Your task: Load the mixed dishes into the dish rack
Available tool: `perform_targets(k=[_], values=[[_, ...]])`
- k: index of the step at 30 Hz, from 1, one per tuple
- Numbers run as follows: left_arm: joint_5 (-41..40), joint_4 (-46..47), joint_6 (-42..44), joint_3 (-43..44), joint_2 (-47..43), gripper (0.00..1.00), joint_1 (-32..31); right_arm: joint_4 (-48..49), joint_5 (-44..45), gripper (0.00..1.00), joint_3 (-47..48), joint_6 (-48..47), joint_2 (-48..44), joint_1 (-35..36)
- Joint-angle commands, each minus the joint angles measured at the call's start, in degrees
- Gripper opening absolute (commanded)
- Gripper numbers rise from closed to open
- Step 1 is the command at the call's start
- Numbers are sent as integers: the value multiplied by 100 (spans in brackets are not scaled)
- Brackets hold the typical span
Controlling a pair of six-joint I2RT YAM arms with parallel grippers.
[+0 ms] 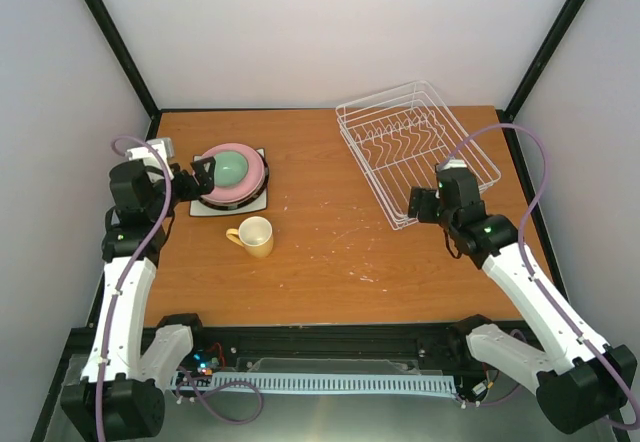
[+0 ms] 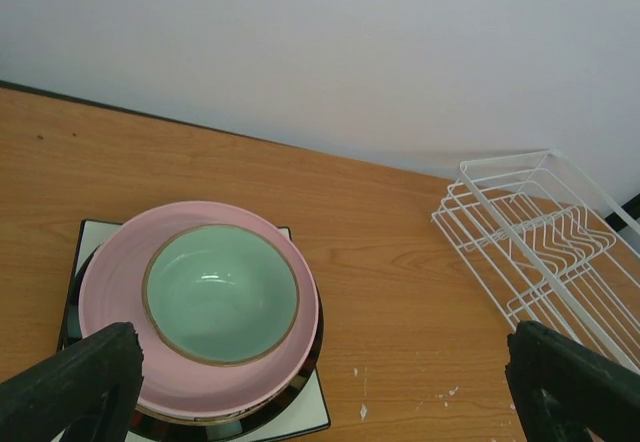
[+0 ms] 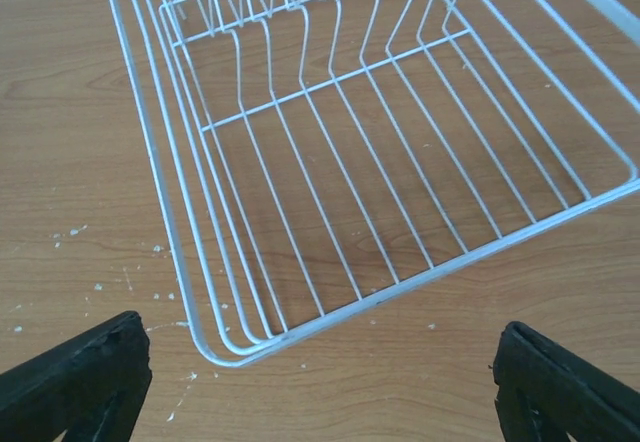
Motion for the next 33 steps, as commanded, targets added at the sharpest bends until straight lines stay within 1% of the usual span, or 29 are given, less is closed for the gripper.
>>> perform_targets(k=[1, 3, 4, 6, 7, 8, 11, 13, 15, 18, 19, 21, 23, 25, 29, 33], values=[[55, -198, 174, 332, 140, 100, 35, -336, 561, 89, 521, -508, 101, -12], [36, -219, 229, 424, 178, 100, 28, -612, 837, 83, 801, -856, 335, -14], [51, -216, 247, 466, 202, 100, 33, -811, 1133, 80, 1007, -885, 507, -12], [62, -191, 238, 489, 224, 100, 32, -1129, 2165, 73, 1258, -704, 1032, -16], [91, -158, 224, 480, 228, 100, 30, -1237, 2367, 69, 1371, -574, 1237, -54], [115, -116, 208, 457, 244, 100, 35, -1311, 2246, 68, 1537, -474, 1440, -181], [312, -31, 127, 418, 290, 99, 35, -1318, 937, 69, 2037, -382, 1995, -921], [488, -13, 101, 424, 326, 98, 28, -1357, 485, 69, 2409, -278, 2392, -1332], [610, 10, 134, 423, 351, 97, 28, -1410, 459, 68, 2899, -372, 2785, -1491], [562, 19, 240, 399, 362, 97, 35, -1655, 585, 66, 3709, -551, 3401, -1506], [527, -5, 277, 409, 372, 96, 33, -1803, 723, 66, 3992, -569, 3686, -1506], [482, -30, 338, 422, 374, 96, 34, -1964, 1152, 68, 4312, -641, 3948, -1525], [470, -35, 384, 398, 356, 96, 29, -1935, 1316, 70, 4330, -622, 4033, -1671], [435, -31, 417, 353, 322, 96, 28, -1775, 1328, 71, 4155, -619, 4060, -1813], [446, -1, 429, 232, 295, 96, 35, -1707, 1361, 71, 3990, -575, 4267, -2157], [457, 92, 442, 105, 297, 96, 35, -1644, 1413, 71, 3941, -486, 4284, -2406]])
